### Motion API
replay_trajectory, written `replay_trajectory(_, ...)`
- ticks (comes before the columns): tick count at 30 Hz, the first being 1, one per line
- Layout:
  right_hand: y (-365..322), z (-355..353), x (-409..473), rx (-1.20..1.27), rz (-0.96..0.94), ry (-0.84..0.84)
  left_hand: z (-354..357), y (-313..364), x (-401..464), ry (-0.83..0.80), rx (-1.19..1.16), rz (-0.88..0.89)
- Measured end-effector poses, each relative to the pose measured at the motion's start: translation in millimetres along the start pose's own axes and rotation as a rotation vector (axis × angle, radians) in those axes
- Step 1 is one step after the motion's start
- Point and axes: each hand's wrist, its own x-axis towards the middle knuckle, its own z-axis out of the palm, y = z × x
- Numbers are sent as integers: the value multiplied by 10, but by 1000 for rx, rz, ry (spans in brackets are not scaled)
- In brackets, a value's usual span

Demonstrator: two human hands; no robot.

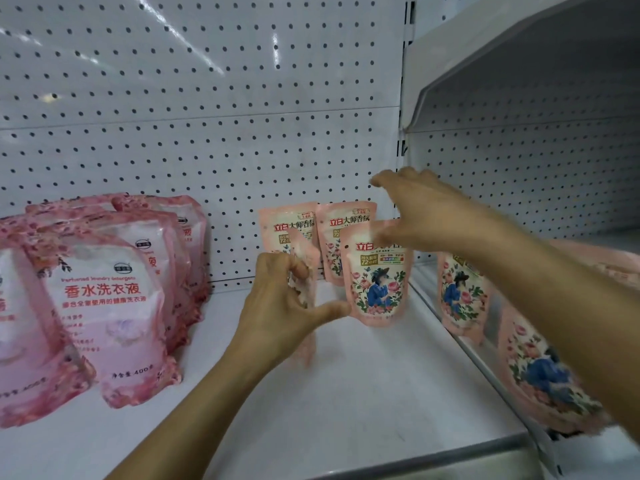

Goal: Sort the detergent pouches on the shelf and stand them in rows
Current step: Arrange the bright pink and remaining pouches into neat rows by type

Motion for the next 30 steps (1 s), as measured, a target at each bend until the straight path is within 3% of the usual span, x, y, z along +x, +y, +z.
replay_trajectory(3, -33, 391, -47, 452, 153, 207, -117, -66, -2, -8, -125, 8)
replay_trajectory(5, 12, 641, -62, 735, 294, 324, -211, -265, 61, -90, -214, -87)
replay_trajectory(9, 43, 1009, -100, 1099, 451, 178, -177, -511, 158, -438, -319, -264)
replay_trajectory(11, 92, 1153, -133, 1124, 462, 52, -92, -506, 168, -420, -391, -309)
replay_trajectory(16, 238, 1336, -133, 1006, 456, -155, 11, -554, 192, -149, -464, -350)
replay_trajectory(23, 272, 1563, 157, 1082, 529, -33, 132, -756, 453, 66, -412, -393)
replay_trajectory(30, 286, 1767, 162, 1095, 498, 54, 191, -919, 356, 13, -208, -376)
